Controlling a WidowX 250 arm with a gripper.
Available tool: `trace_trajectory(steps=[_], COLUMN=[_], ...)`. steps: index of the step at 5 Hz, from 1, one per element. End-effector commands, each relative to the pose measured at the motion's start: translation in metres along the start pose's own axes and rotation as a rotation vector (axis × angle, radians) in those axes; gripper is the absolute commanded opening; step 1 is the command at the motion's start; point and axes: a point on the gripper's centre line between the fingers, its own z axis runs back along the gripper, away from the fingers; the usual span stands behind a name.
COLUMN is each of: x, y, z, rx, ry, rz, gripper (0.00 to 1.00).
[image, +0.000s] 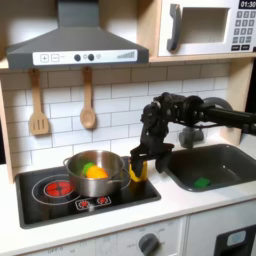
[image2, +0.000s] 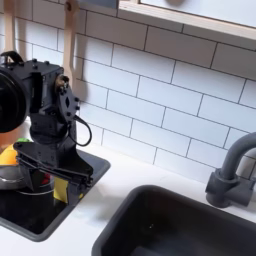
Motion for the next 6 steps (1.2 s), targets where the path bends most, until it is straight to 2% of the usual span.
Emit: trace_trajectory(steps=[1, 2, 3, 4, 5, 6], x=[0.0, 0.0, 0.006, 0.021, 0.028, 0.03], y=[0.0, 0.0, 0.003, 0.002, 0.002, 0.002], z=[0.0, 0.0, -0.012, -0.009, -0.02, -0.021], rx=[0.001, 0.001, -0.07, -0.066, -0.06, -0.065], ry=[0.0, 0.0, 0.013, -0.026, 0.007, 0.008], rz=[-0.001, -0.002, 0.037, 0.07, 0.085, 0.107], gripper=[1.0, 1.0, 1.0, 1.0, 1.0, 1.0])
